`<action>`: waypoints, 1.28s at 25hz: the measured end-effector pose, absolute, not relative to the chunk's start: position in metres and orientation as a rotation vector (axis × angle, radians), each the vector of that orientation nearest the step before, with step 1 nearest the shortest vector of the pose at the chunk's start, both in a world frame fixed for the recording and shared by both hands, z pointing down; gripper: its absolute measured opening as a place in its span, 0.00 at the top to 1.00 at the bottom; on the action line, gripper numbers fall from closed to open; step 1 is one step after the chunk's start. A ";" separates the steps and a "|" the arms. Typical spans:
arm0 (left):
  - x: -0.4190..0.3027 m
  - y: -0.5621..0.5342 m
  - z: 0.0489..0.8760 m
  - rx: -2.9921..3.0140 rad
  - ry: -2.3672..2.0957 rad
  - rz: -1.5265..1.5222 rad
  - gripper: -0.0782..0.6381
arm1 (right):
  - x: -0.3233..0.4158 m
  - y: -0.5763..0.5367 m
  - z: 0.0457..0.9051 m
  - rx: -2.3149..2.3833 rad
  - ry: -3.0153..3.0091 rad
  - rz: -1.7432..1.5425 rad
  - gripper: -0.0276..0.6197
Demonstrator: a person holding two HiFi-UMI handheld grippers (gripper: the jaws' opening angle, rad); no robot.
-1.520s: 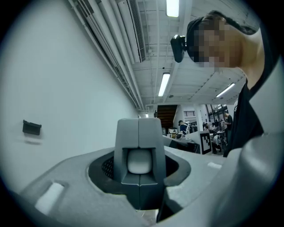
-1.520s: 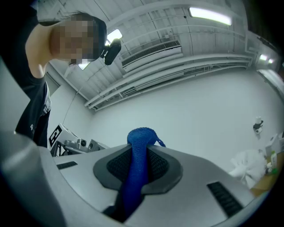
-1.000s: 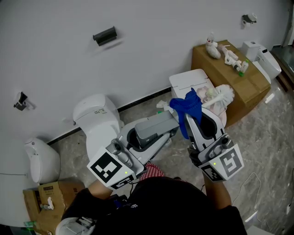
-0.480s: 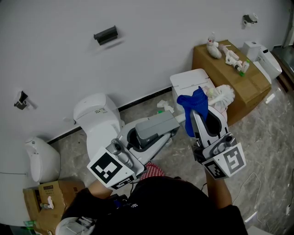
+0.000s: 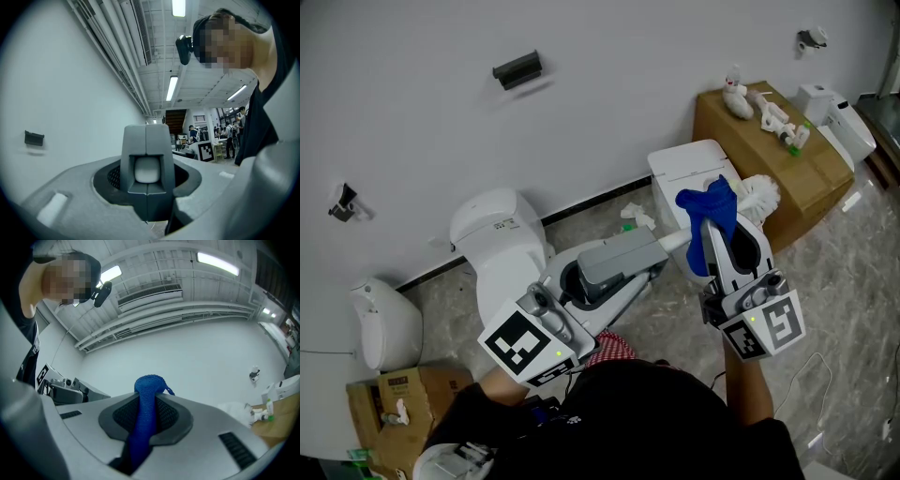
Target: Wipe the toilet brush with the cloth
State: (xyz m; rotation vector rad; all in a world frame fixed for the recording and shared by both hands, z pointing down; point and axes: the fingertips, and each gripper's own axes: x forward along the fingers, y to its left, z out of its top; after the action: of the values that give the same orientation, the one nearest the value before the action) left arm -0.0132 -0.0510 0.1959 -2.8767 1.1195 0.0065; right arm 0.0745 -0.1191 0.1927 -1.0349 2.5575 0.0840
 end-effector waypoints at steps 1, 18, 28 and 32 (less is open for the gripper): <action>-0.013 -0.051 0.196 -2.876 1.119 0.006 0.66 | 0.077 -0.120 0.194 -1.045 2.555 0.084 0.86; -0.010 -0.049 0.196 -2.869 1.099 -0.007 0.66 | 0.110 -0.143 0.208 -1.202 2.508 0.069 0.86; -0.008 -0.049 0.196 -2.867 1.088 -0.022 0.66 | 0.126 -0.154 0.217 -1.271 2.485 0.052 0.86; -0.009 -0.049 0.195 -2.868 1.087 -0.021 0.66 | 0.130 -0.157 0.219 -1.295 2.478 0.045 0.86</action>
State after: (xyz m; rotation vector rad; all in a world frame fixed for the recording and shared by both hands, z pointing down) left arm -0.0093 -0.0494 0.1953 -2.8680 1.0873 -0.0209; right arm 0.1297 -0.1574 0.2192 -1.2949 2.4778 0.0454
